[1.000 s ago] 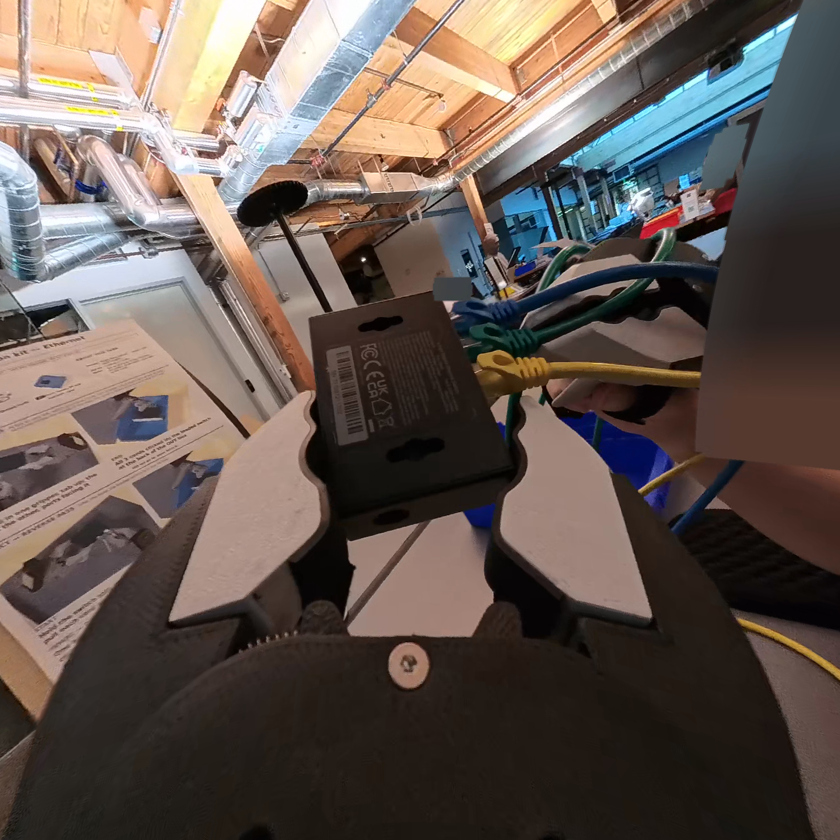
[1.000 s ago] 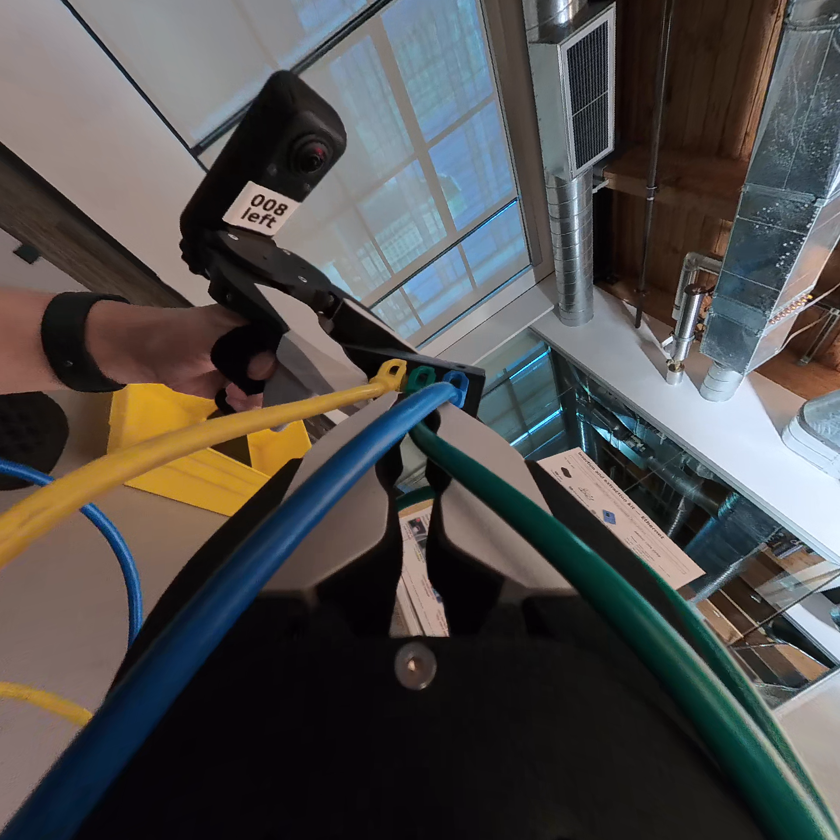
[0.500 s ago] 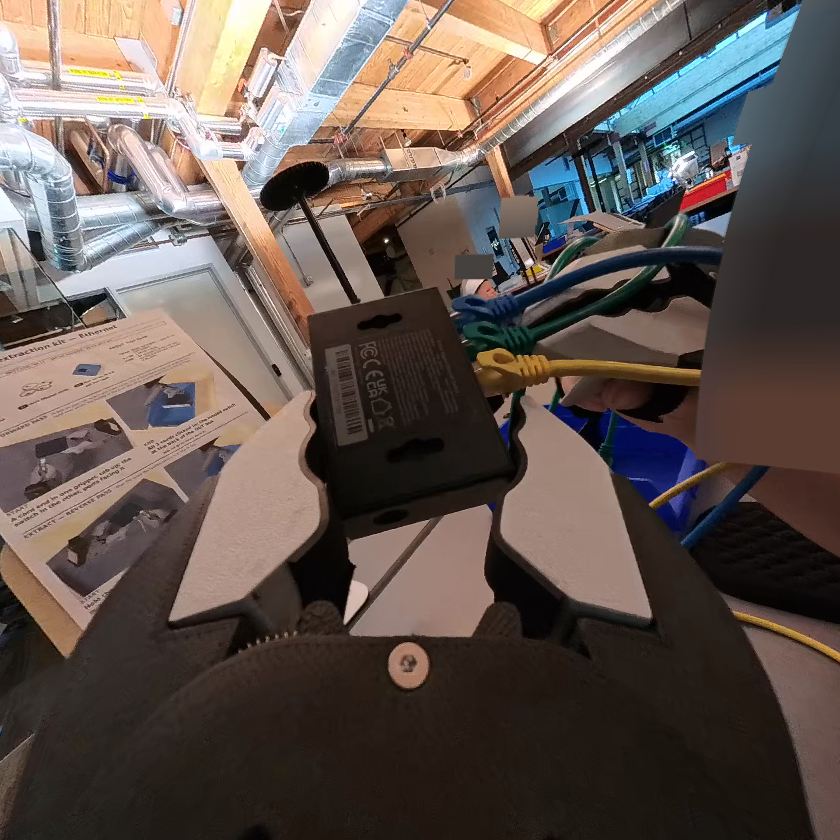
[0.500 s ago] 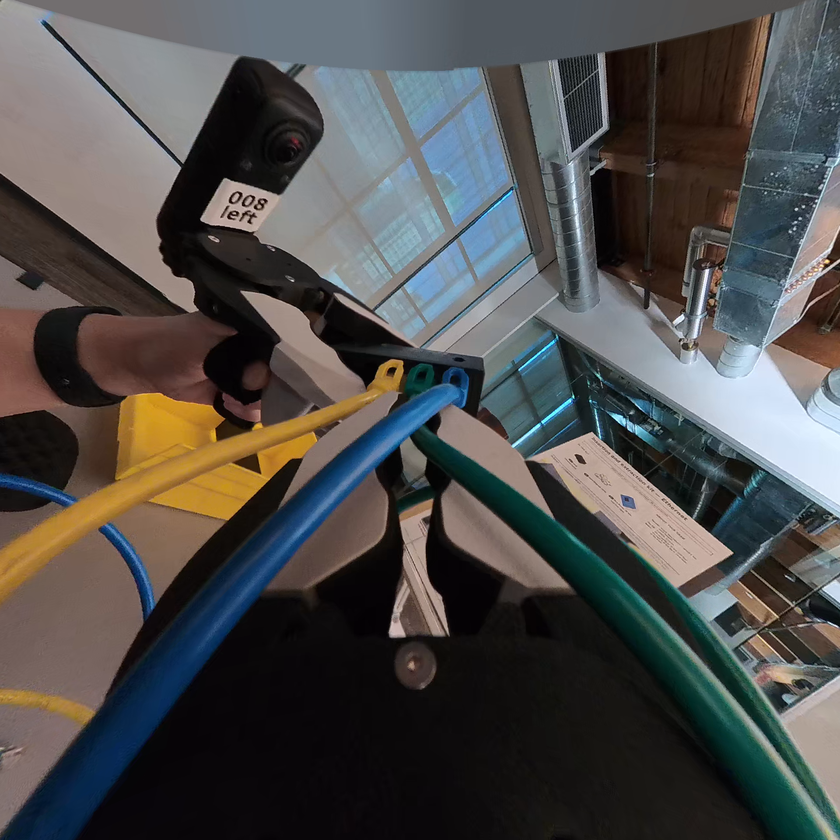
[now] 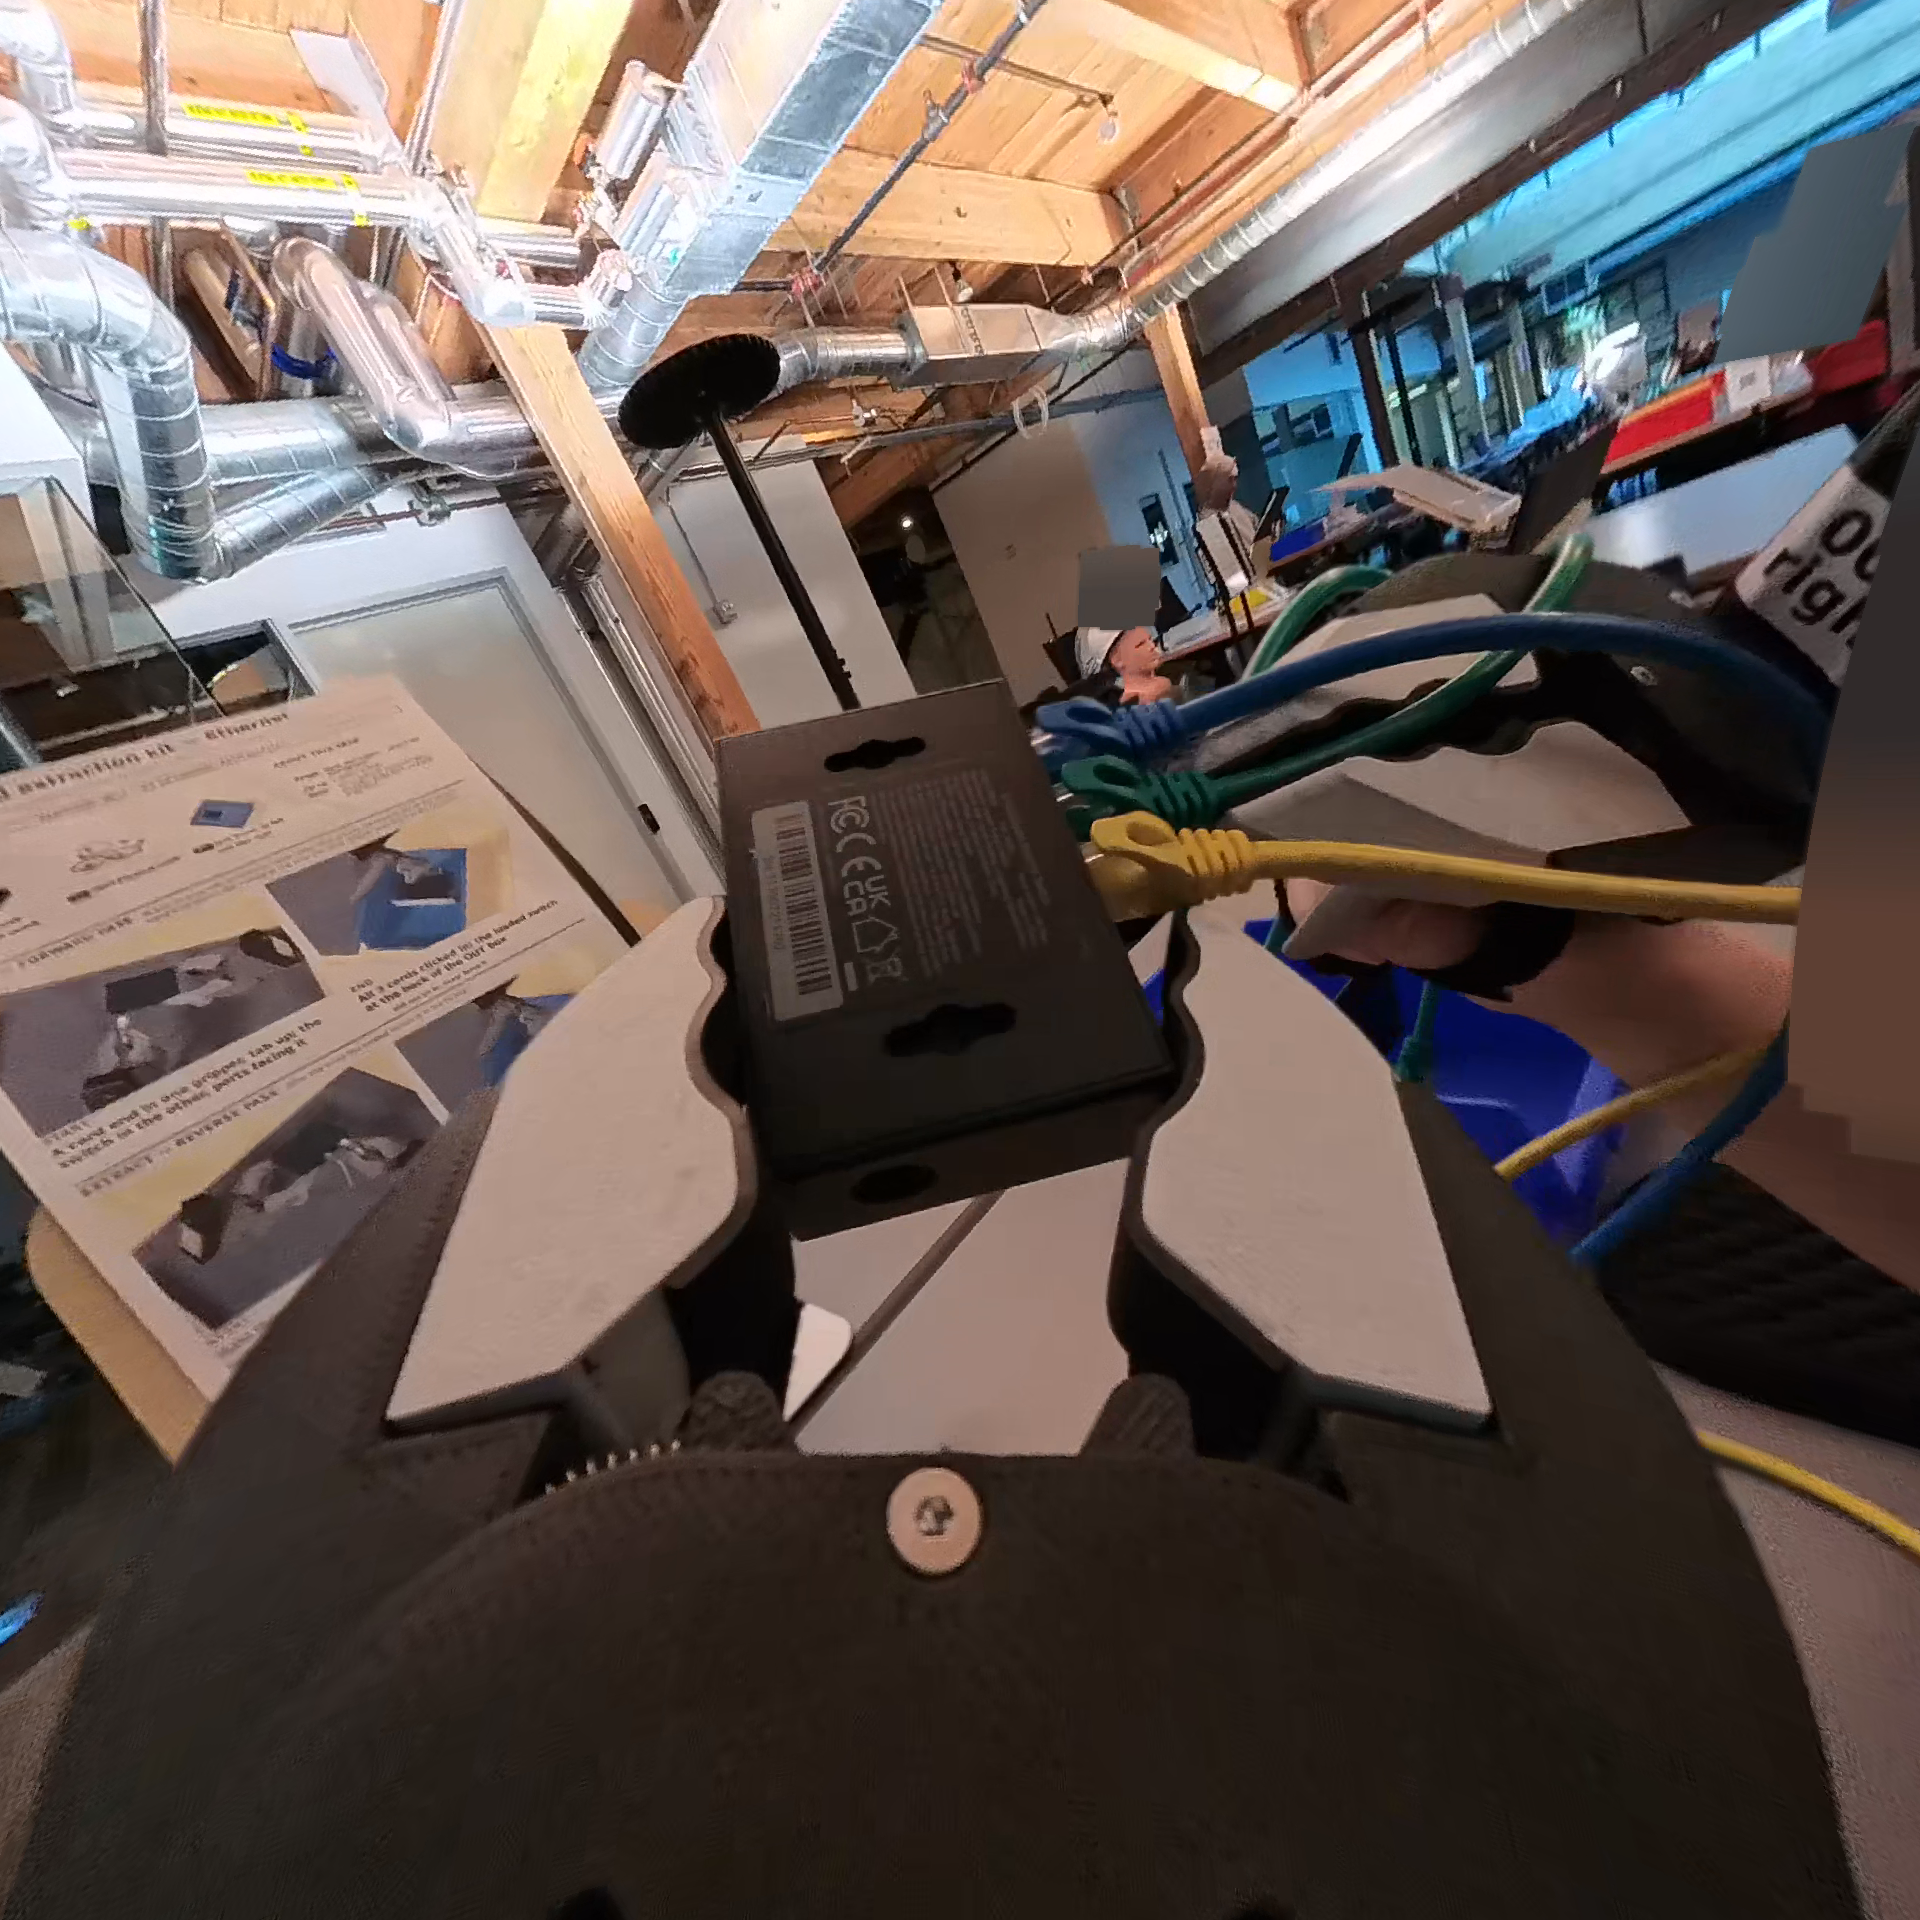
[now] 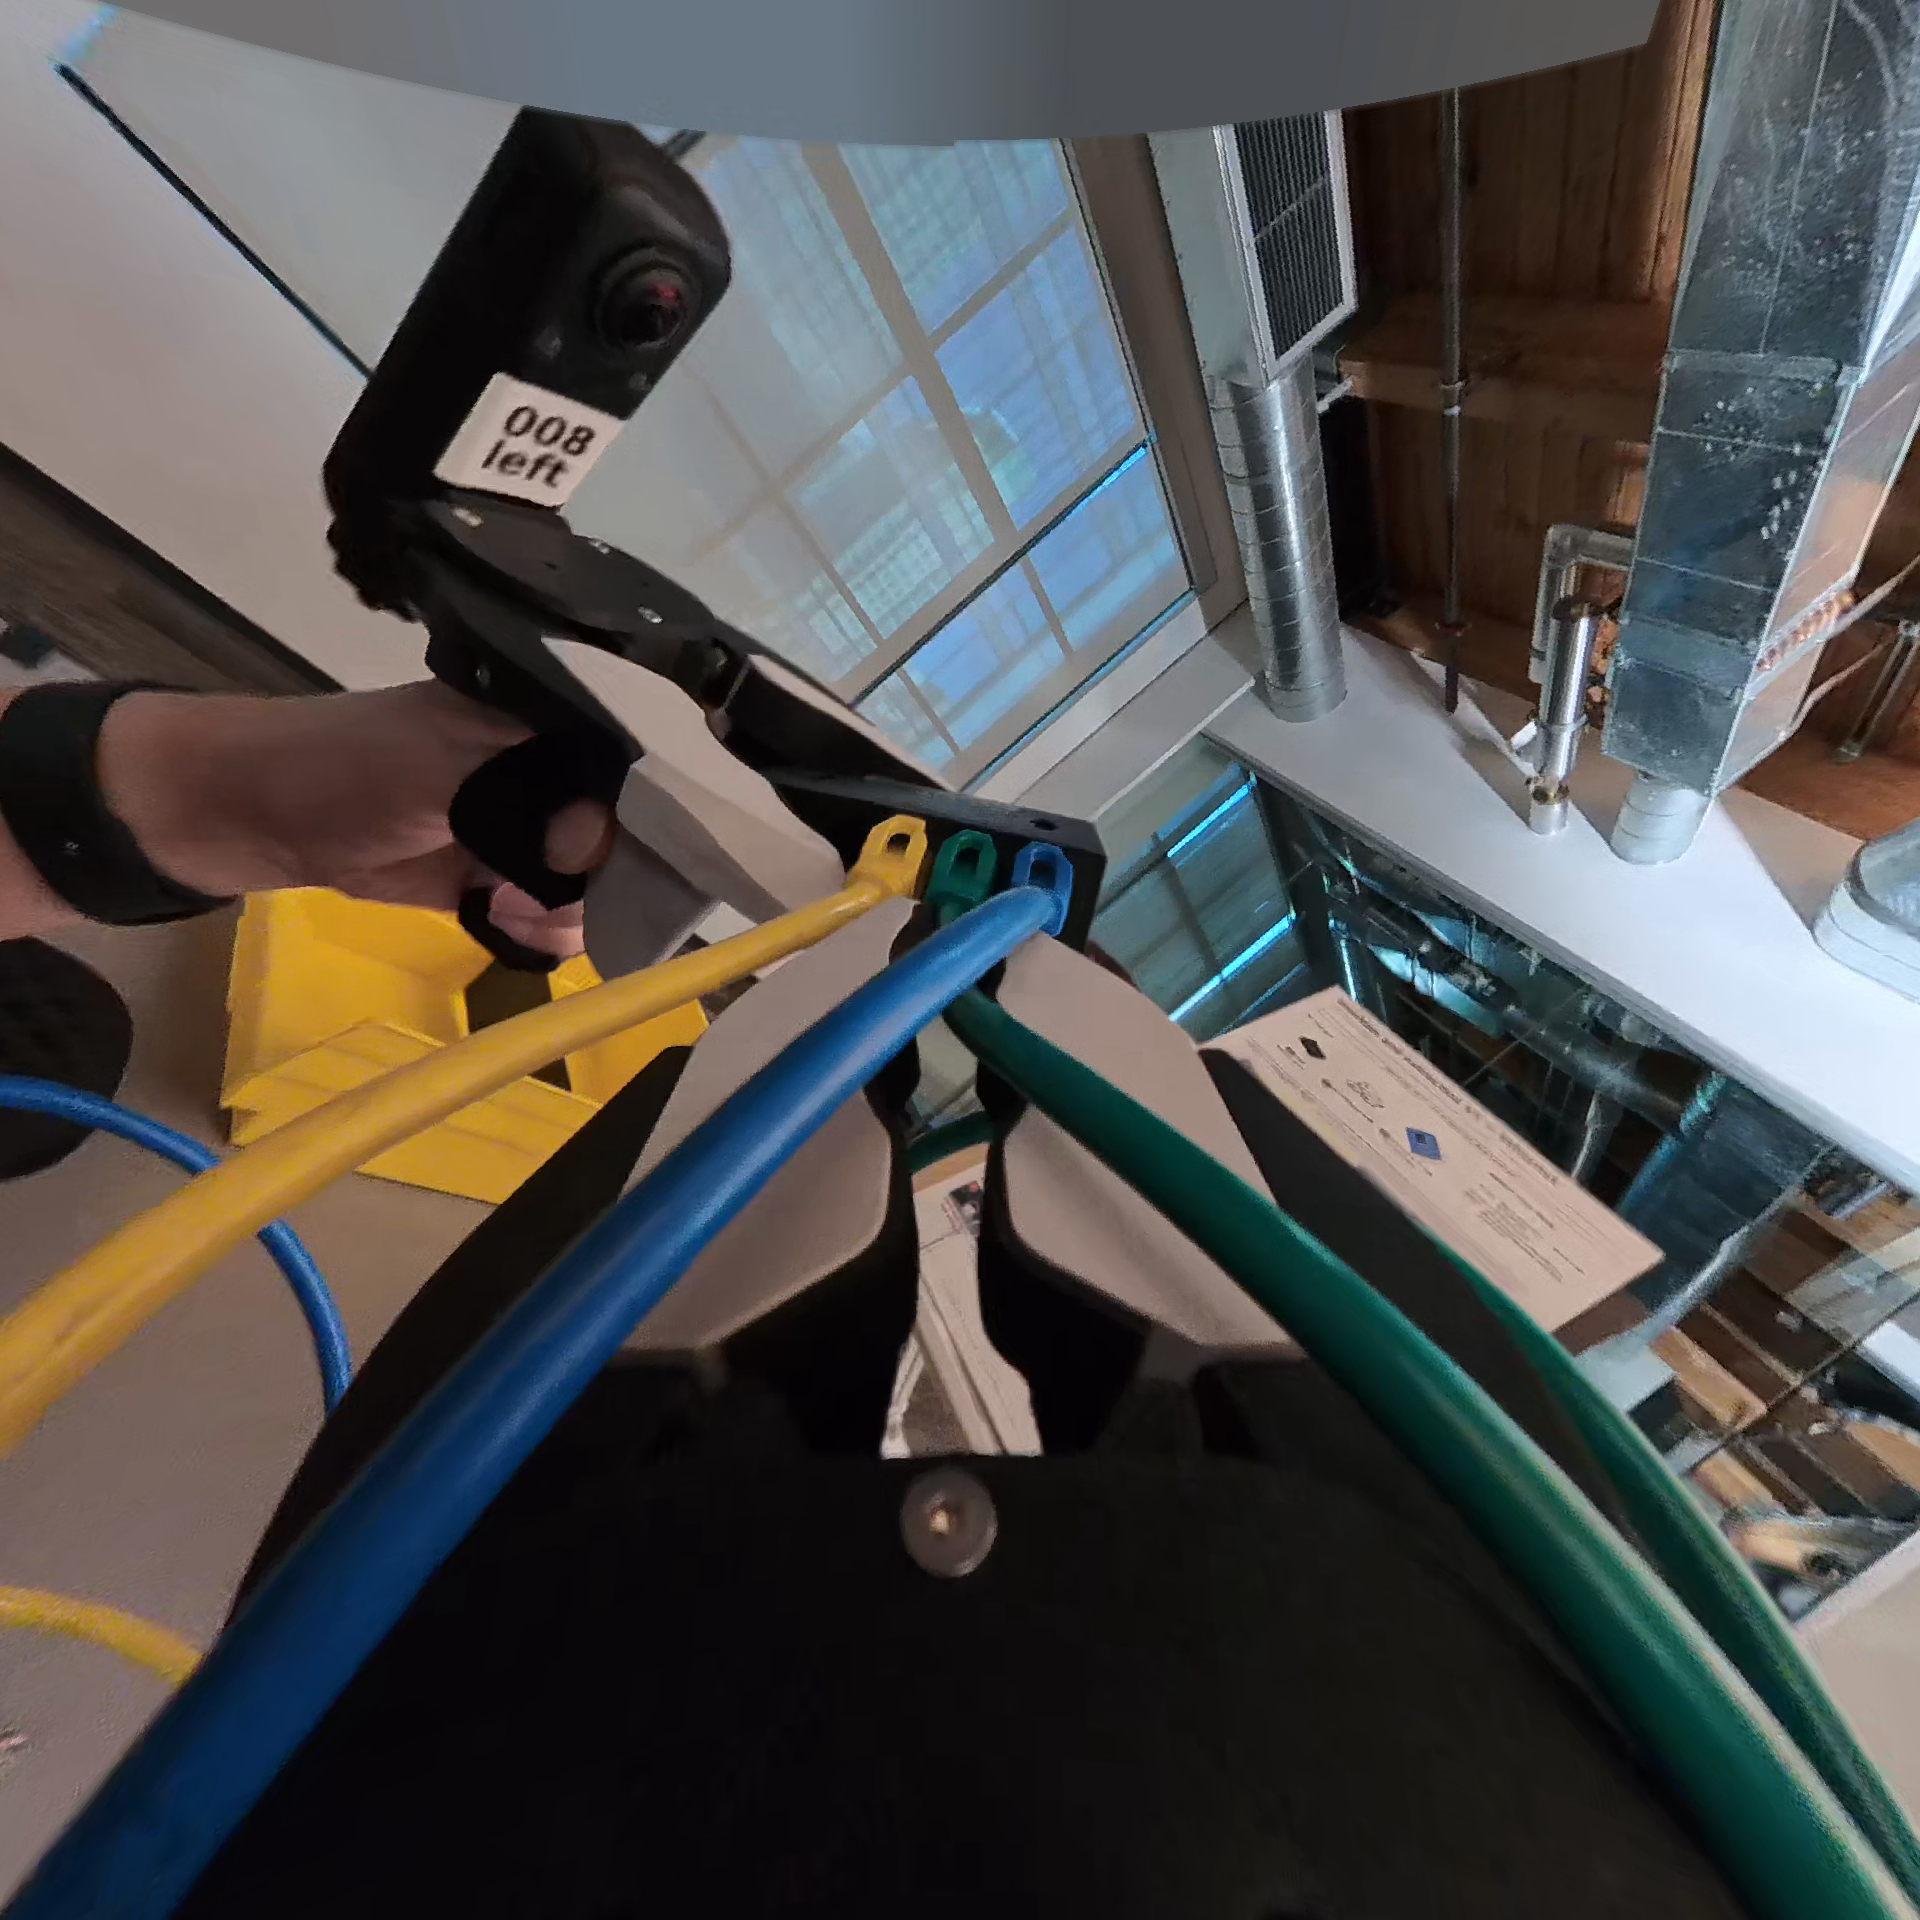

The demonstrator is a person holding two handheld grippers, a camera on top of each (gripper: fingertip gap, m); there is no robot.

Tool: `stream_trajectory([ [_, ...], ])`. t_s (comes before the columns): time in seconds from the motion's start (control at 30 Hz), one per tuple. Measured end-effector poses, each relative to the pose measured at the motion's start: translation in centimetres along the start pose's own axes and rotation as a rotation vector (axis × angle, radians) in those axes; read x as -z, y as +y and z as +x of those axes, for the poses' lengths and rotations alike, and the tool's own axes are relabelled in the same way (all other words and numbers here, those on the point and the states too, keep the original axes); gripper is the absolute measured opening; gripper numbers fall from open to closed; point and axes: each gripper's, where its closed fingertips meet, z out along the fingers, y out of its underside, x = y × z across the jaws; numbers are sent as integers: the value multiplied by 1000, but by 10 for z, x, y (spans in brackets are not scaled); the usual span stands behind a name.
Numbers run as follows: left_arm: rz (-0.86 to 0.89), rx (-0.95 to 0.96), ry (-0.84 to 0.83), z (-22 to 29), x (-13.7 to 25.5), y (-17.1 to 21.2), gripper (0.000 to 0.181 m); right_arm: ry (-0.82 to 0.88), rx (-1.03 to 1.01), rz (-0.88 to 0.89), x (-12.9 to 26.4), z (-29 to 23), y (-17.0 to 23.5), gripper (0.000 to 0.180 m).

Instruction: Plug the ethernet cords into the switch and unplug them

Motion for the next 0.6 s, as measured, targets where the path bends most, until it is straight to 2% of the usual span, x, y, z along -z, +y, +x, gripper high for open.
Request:
stream_trajectory([
  [0.1,-28,-15,13,-4,7,-1,76,-14,117,-79,3,0,12,2],
  [0.23,-43,92,82,-17,23,3,76,-52,197,-127,10,0,30,4],
  [0.37,-191,195,258,-3,25,33,76,-126,168,-100,9,-12,45,28],
  [0.47,-227,240,369,12,22,44,76,-124,222,-97,2,-22,49,44],
  [0.6,-234,312,421,15,18,50,76,-81,305,-104,-3,-23,48,47],
])
